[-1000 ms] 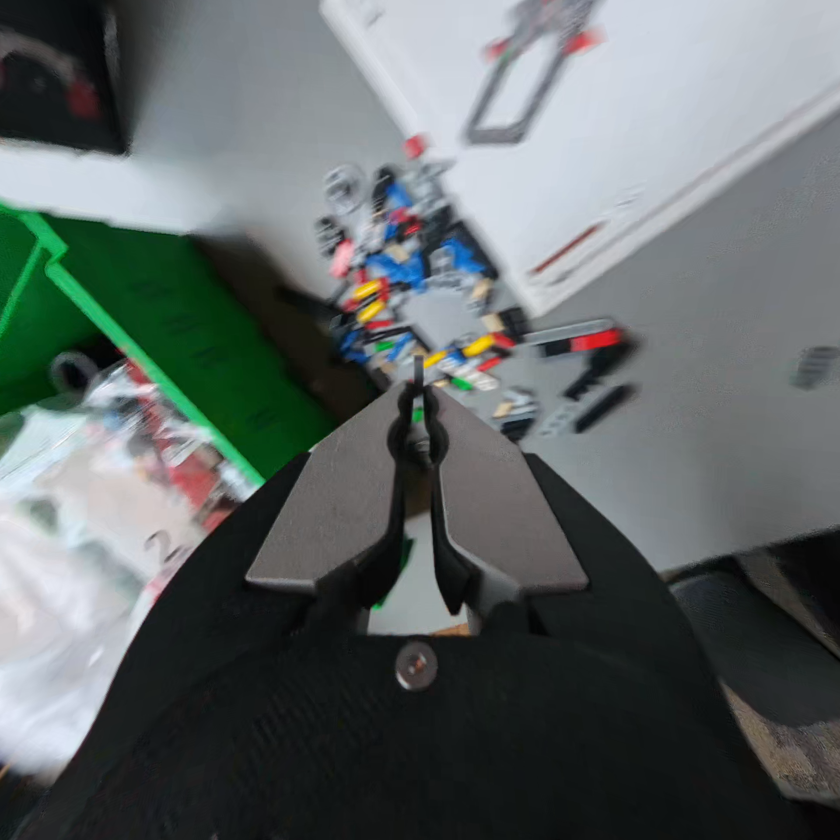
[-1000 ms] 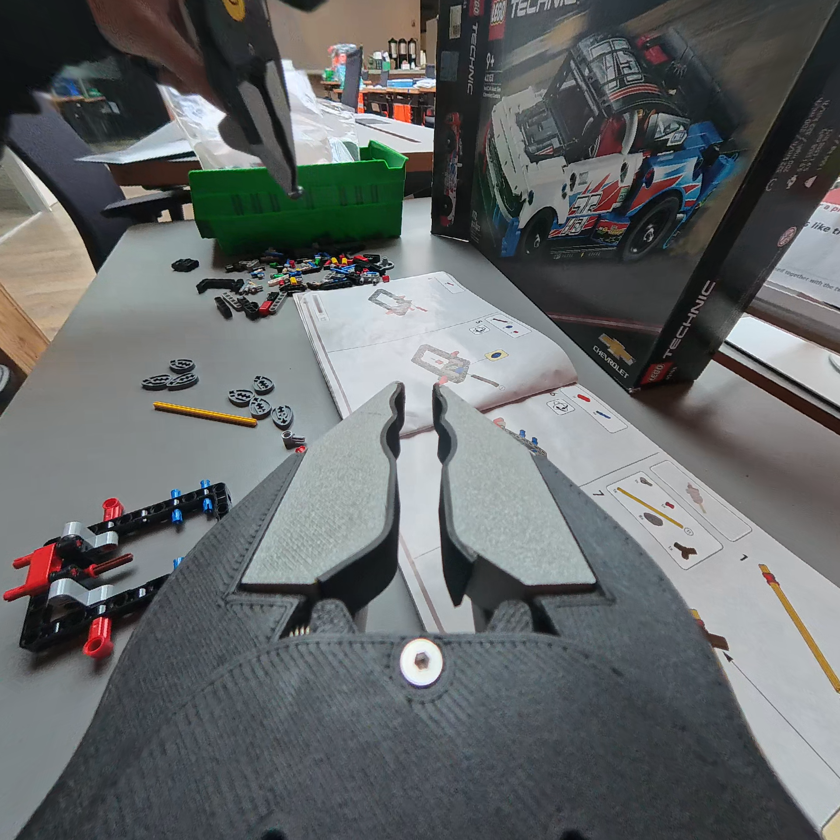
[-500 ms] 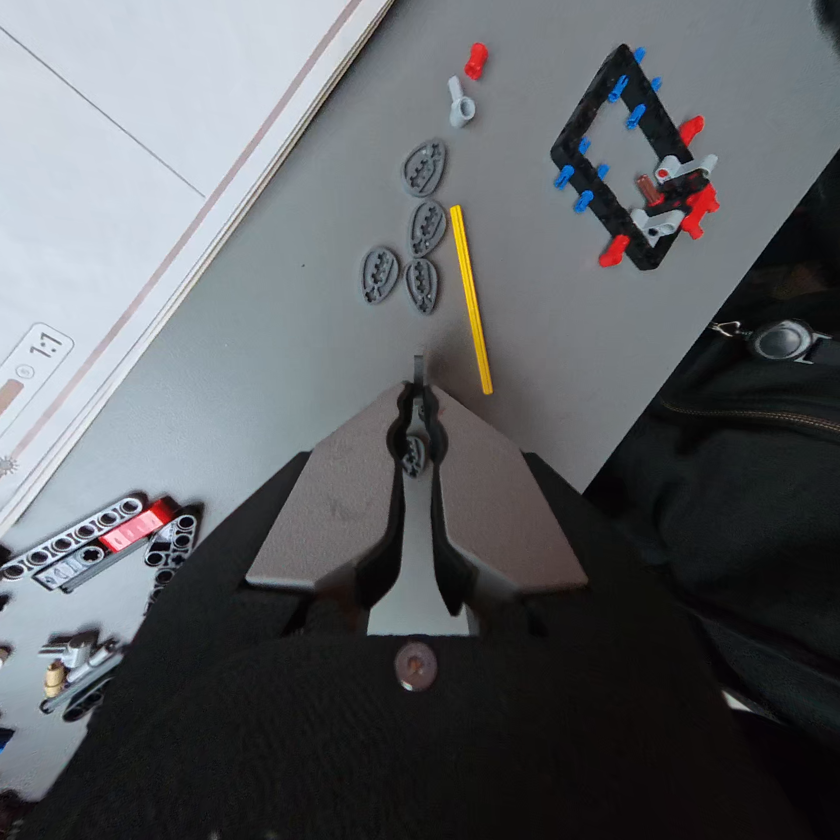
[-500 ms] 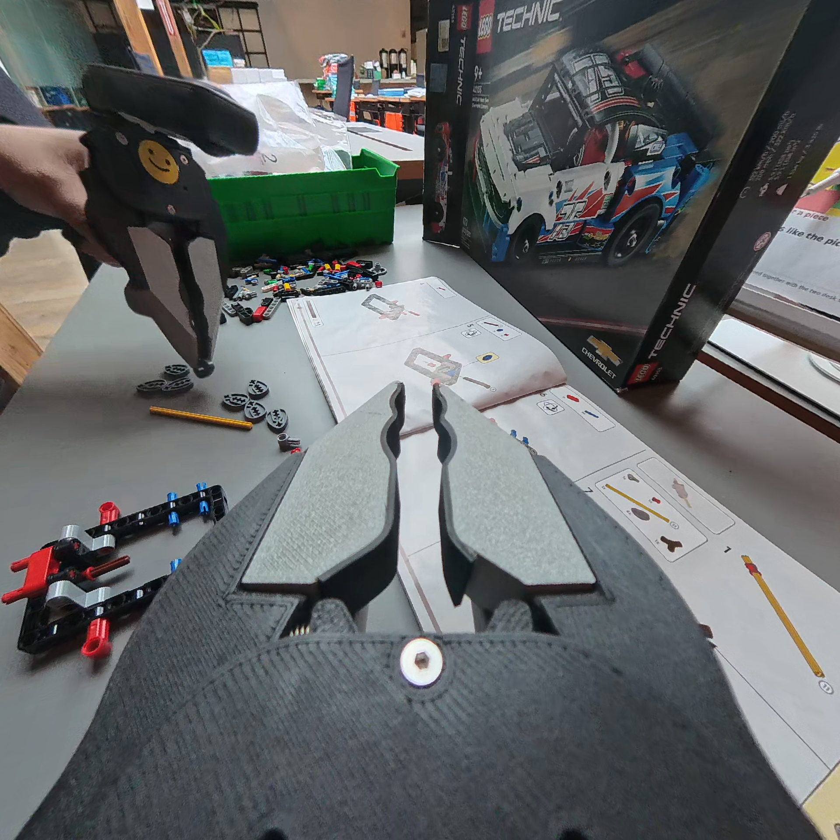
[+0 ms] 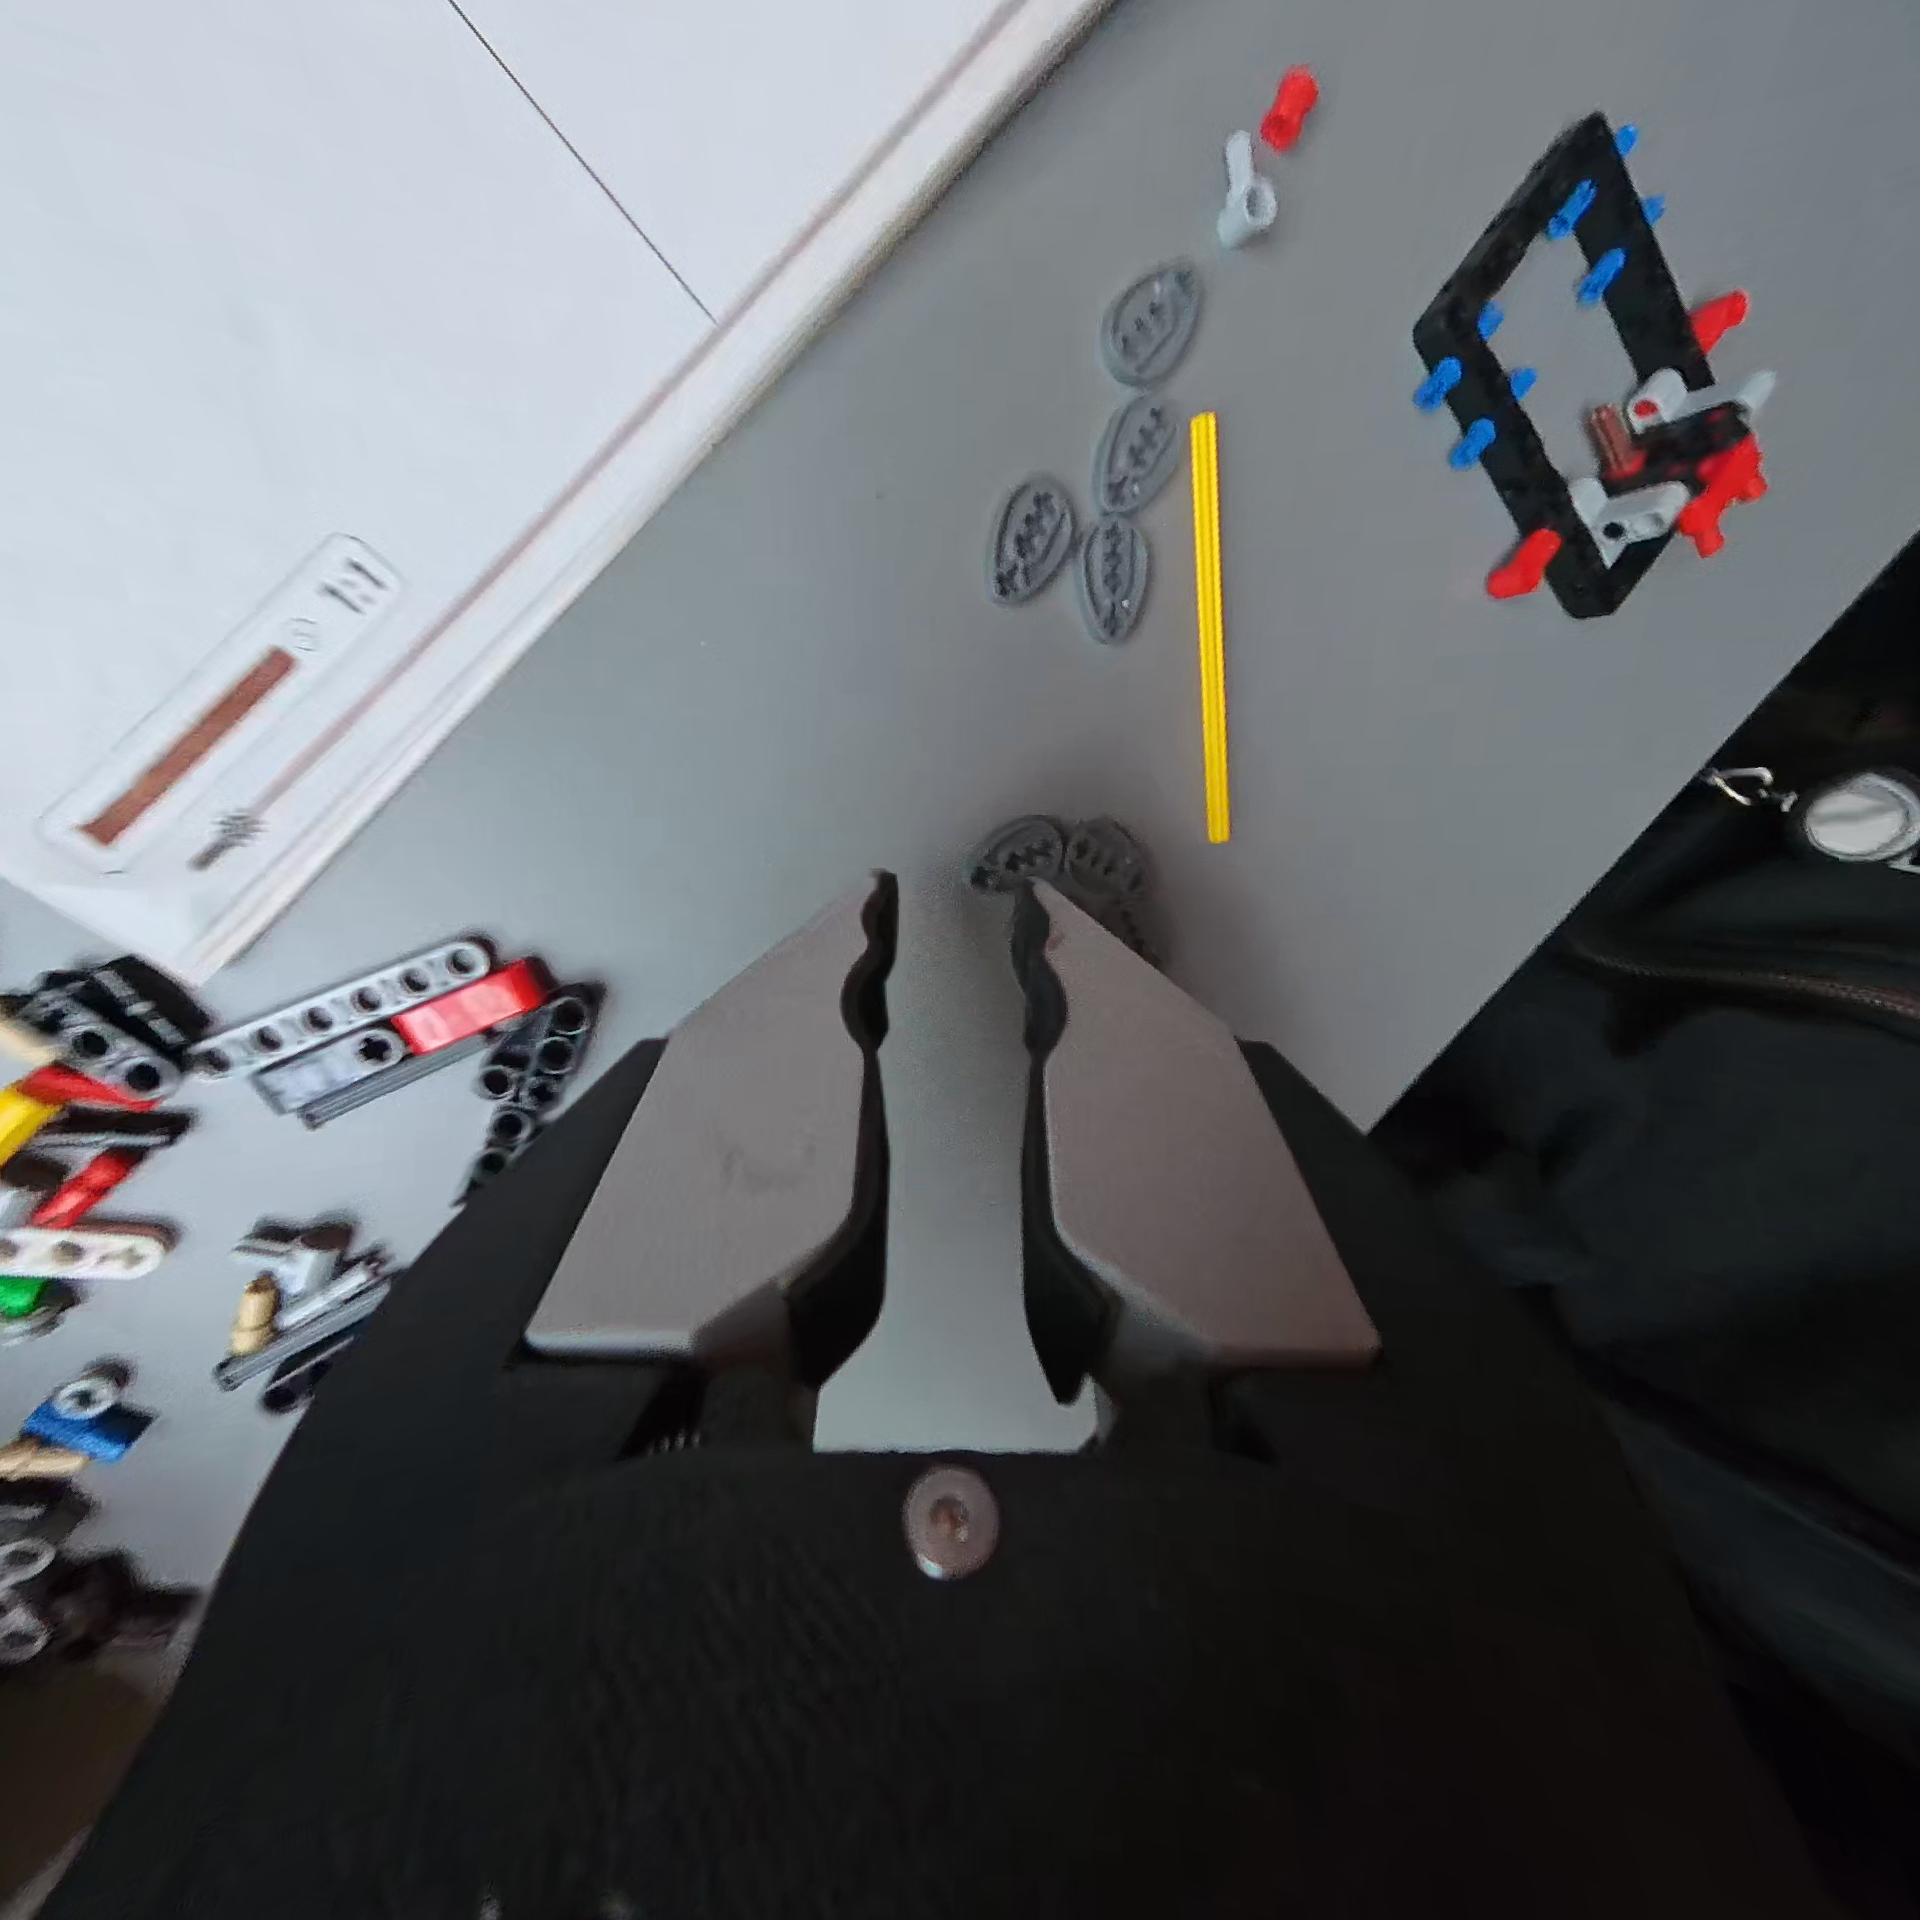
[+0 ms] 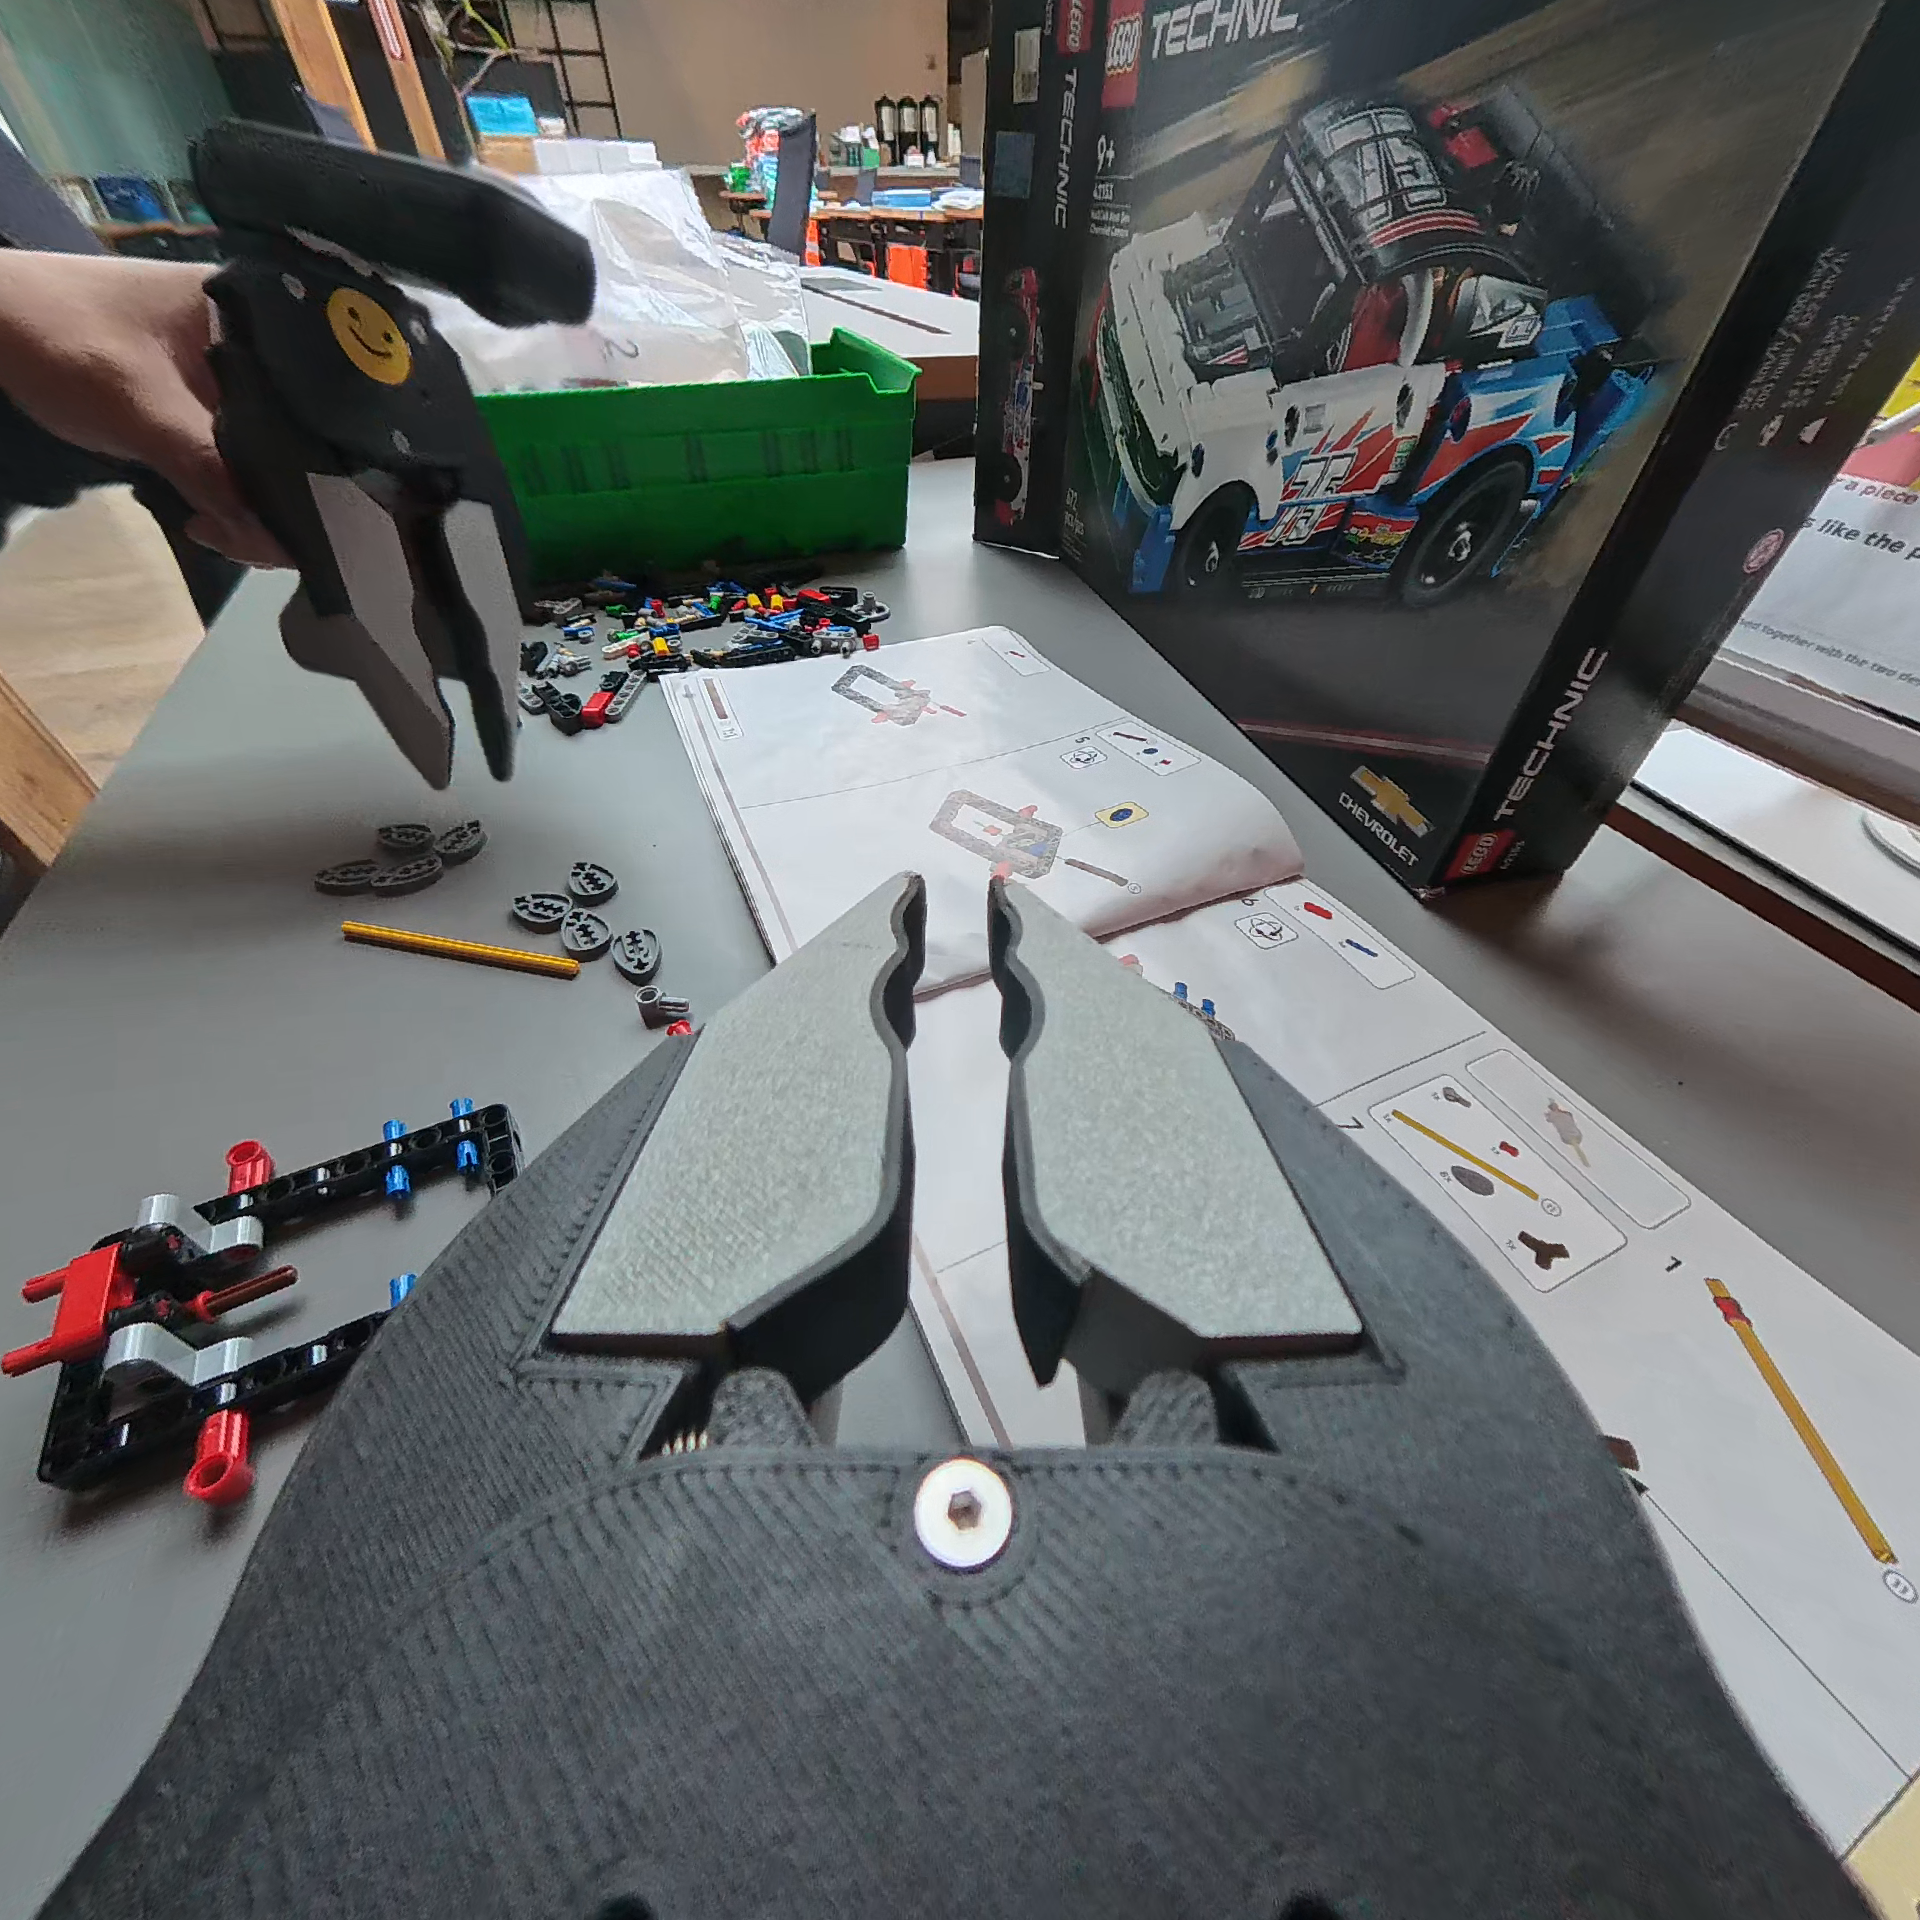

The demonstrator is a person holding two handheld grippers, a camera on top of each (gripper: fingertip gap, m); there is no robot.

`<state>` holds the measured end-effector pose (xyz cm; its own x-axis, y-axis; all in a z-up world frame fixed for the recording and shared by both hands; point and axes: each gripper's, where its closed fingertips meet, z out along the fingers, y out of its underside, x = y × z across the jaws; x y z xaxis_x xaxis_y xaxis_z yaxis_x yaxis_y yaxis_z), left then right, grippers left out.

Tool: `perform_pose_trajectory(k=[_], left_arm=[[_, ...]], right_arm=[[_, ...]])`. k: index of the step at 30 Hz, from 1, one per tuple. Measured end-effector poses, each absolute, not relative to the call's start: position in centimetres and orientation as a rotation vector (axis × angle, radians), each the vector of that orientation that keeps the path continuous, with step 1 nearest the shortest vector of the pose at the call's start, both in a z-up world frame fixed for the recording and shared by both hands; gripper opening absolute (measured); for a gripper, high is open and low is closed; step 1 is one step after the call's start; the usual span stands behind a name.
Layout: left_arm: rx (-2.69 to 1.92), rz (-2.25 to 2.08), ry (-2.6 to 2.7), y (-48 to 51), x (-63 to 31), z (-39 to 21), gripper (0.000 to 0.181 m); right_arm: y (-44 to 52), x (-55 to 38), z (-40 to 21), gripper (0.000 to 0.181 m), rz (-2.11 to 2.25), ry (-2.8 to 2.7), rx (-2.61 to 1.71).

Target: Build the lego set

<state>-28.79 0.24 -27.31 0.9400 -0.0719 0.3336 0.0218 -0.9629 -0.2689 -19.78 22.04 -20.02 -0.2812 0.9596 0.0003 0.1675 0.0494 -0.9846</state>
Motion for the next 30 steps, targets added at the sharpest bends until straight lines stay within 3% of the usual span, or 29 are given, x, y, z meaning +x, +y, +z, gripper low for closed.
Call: perform_pose_trajectory(k=[4, 7, 9, 13, 16, 18, 19, 20, 24, 25, 26, 27, 28, 30], left_arm=[[-2.502, -0.121, 0.07, 5.1, -31.0, -21.2, 0.02], [-2.231, 0.028, 0.091, 9.3, -31.6, -16.9, 0.046], [-2.126, 0.087, 0.073, 12.3, -32.7, -16.5, 0.062], [-2.058, 0.009, 0.124, 17.6, -32.2, -18.7, 0.061], [-2.025, 0.054, 0.164, 19.8, -32.4, -20.4, 0.054], [-2.109, -0.04, 0.183, 19.6, -31.6, -22.2, 0.04], [-2.142, -0.057, 0.199, 19.3, -31.5, -22.5, 0.024], [-2.135, -0.037, 0.196, 19.1, -31.7, -22.6, 0.002], [-2.09, -0.001, 0.15, 18.2, -32.5, -22.2, 0.0], [-2.042, -0.015, 0.152, 18.2, -32.2, -21.4, 0.001], [-2.01, -0.03, 0.152, 18.2, -31.9, -20.8, 0.016], [-2.008, -0.048, 0.152, 18.2, -31.6, -20.6, 0.027], [-2.022, -0.061, 0.151, 18.2, -31.3, -20.8, 0.025], [-2.033, -0.031, 0.164, 18.2, -31.2, -21.1, 0.0]], right_arm=[[21.8, -19.9, -20.1, 0.009, 1.306, -1.571, -1.167], [22.0, -19.9, -20.1, 0.015, 1.287, -1.566, -1.168], [22.5, -19.8, -19.7, 0.02, 1.267, -1.536, -1.168], [23.7, -19.7, -18.9, 0.046, 1.277, -1.448, -1.181], [23.7, -19.7, -19.2, 0.054, 1.311, -1.459, -1.196], [23.8, -19.8, -19.5, 0.047, 1.294, -1.466, -1.21], [23.9, -19.8, -19.6, 0.03, 1.277, -1.475, -1.217], [23.8, -19.8, -19.8, 0.0, 1.257, -1.493, -1.217], [23.7, -20.3, -20.5, 0.003, 1.214, -1.517, -1.226], [23.8, -20.4, -20.4, 0.022, 1.215, -1.499, -1.221], [23.8, -20.4, -20.2, 0.03, 1.223, -1.491, -1.216], [23.7, -20.3, -20.2, 0.029, 1.234, -1.493, -1.215], [23.6, -20.2, -20.3, 0.025, 1.246, -1.502, -1.219], [23.5, -20.1, -20.7, 0.0, 1.246, -1.529, -1.243]])
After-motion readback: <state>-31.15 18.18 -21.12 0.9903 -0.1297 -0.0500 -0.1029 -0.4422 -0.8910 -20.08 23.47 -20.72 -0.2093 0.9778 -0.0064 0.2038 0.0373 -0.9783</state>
